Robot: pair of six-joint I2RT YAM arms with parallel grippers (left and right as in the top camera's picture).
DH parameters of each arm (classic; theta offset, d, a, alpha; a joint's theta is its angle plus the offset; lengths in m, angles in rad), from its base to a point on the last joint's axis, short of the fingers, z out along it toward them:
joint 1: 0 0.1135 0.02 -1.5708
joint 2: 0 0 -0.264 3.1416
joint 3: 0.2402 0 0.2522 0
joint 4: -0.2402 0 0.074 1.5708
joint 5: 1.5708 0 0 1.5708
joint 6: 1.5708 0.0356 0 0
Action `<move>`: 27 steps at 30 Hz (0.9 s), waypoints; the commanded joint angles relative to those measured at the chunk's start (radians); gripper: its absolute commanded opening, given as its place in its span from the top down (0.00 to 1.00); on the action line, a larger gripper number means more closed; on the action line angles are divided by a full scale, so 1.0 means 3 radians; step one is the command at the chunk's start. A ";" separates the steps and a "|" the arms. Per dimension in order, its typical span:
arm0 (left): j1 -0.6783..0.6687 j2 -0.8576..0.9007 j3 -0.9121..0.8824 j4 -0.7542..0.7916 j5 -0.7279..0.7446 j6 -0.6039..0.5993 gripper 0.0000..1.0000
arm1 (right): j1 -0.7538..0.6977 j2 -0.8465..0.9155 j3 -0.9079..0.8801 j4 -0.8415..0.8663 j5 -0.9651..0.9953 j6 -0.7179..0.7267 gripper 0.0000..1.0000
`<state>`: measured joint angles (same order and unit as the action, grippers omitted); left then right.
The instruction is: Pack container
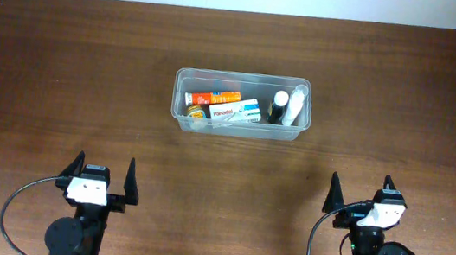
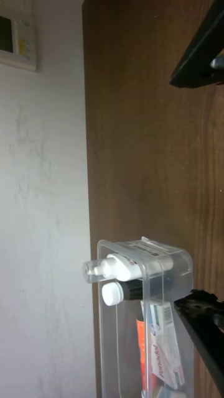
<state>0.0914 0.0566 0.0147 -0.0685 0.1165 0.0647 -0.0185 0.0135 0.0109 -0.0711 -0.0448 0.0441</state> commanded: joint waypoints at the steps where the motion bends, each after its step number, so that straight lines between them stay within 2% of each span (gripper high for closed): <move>1: 0.0014 -0.0019 -0.0020 -0.0001 0.0010 0.0052 0.00 | 0.0017 -0.0034 -0.0018 -0.0020 0.0042 -0.0050 0.02; 27: 0.0014 -0.0019 -0.0020 -0.0001 0.0010 0.0052 0.00 | 0.0015 -0.0034 -0.0018 -0.0018 0.0041 -0.0134 0.02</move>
<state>0.0914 0.0566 0.0147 -0.0685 0.1165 0.0647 -0.0185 0.0135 0.0109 -0.0711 -0.0448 0.0143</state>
